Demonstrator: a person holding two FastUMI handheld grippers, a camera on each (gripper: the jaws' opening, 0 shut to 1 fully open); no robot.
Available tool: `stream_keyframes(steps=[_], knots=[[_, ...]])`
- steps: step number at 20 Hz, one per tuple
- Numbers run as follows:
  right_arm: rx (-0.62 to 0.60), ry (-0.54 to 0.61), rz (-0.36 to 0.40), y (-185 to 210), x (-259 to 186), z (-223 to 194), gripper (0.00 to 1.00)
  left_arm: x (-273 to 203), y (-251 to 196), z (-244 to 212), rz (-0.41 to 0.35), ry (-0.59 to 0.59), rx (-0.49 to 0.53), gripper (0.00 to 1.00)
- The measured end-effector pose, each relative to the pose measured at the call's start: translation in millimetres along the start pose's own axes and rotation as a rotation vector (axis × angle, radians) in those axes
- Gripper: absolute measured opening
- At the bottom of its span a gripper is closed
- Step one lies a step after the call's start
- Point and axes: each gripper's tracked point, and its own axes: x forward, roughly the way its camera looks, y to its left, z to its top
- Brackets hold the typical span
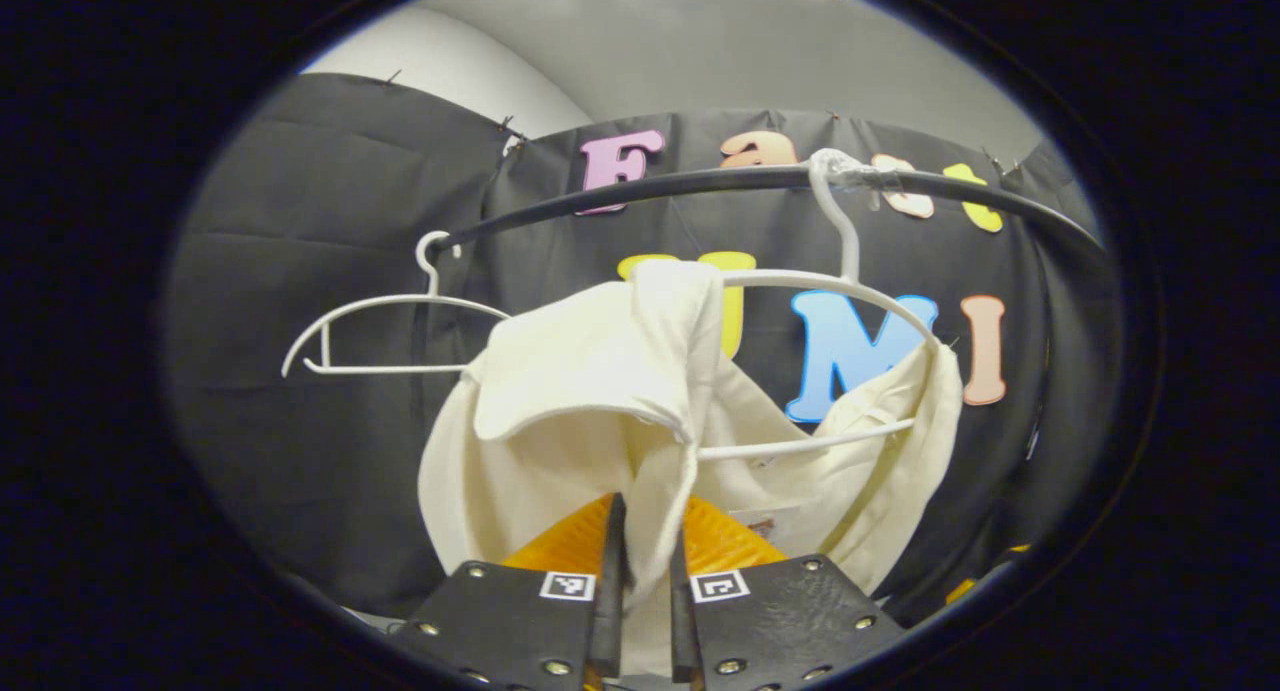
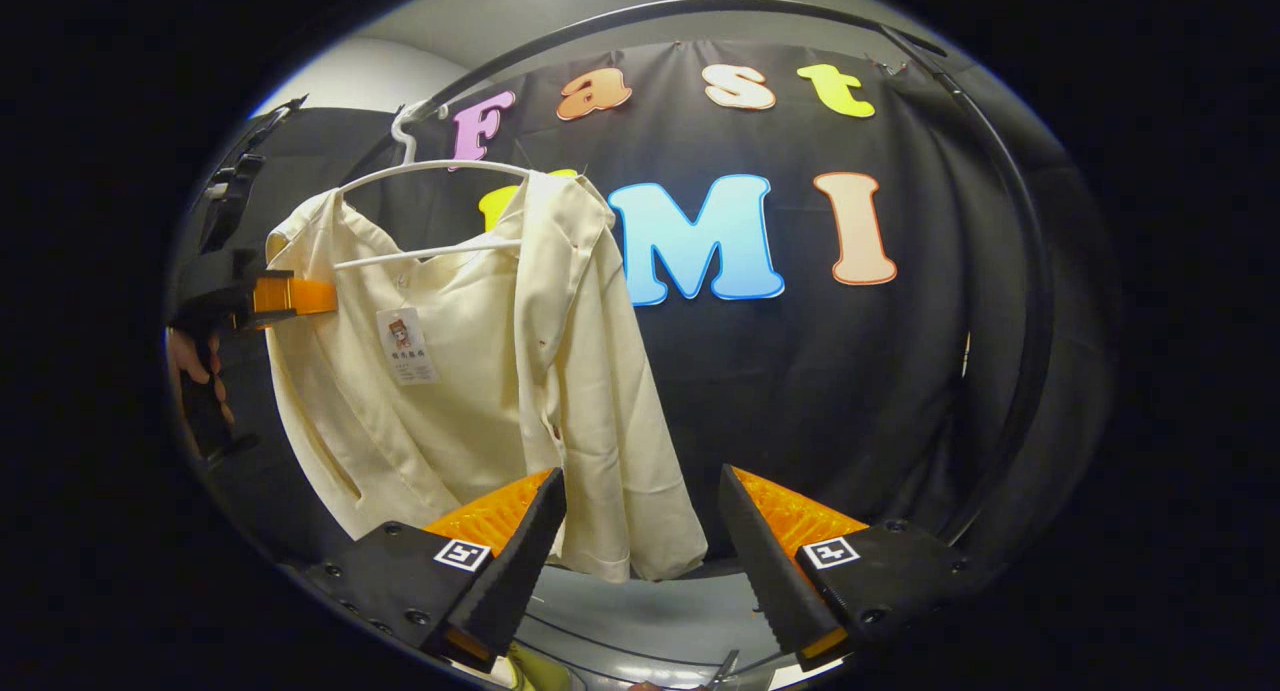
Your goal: Grasp the clothes on the hanger with both hands and then place them into the laundry hamper below.
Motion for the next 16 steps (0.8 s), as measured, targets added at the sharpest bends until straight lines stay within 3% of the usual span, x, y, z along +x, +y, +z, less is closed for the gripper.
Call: stream_keyframes(steps=[1, 3, 4, 5, 6, 7, 8, 10, 11, 16], knots=[[0.0, -0.005, 0.008, 2, 1, 3, 0.98, -1, -2, 0, -0.026, -0.001, -0.027, 0.03], [0.005, -0.009, 0.043, 13, 4, 10, 0.97, -11, 1, 2, -0.041, -0.019, -0.049, 0.05], [0.002, -0.007, 0.057, 17, 5, 12, 0.98, -13, -1, 5, -0.058, -0.014, -0.054, 0.0], [0.001, -0.013, 0.063, 19, 7, 18, 0.93, -17, -1, 5, -0.068, -0.009, -0.047, 0.01], [0.009, -0.028, 0.076, 23, 8, 28, 0.98, -21, -2, 7, -0.075, -0.013, -0.038, 0.01], [0.025, -0.047, 0.095, 30, 11, 38, 0.93, -25, -3, 11, -0.081, -0.019, -0.032, 0.01], [0.045, -0.065, 0.126, 41, 13, 47, 0.97, -30, -3, 13, -0.084, -0.029, -0.031, 0.0], [0.074, -0.076, 0.221, 67, 22, 60, 0.93, -39, -4, 17, -0.09, -0.038, -0.041, 0.01], [0.081, -0.082, 0.245, 74, 27, 67, 0.98, -42, -4, 18, -0.093, -0.033, -0.044, 0.0], [0.086, -0.148, 0.241, 82, 56, 101, 0.98, -50, -5, 25, -0.097, -0.039, -0.048, 0.01]])
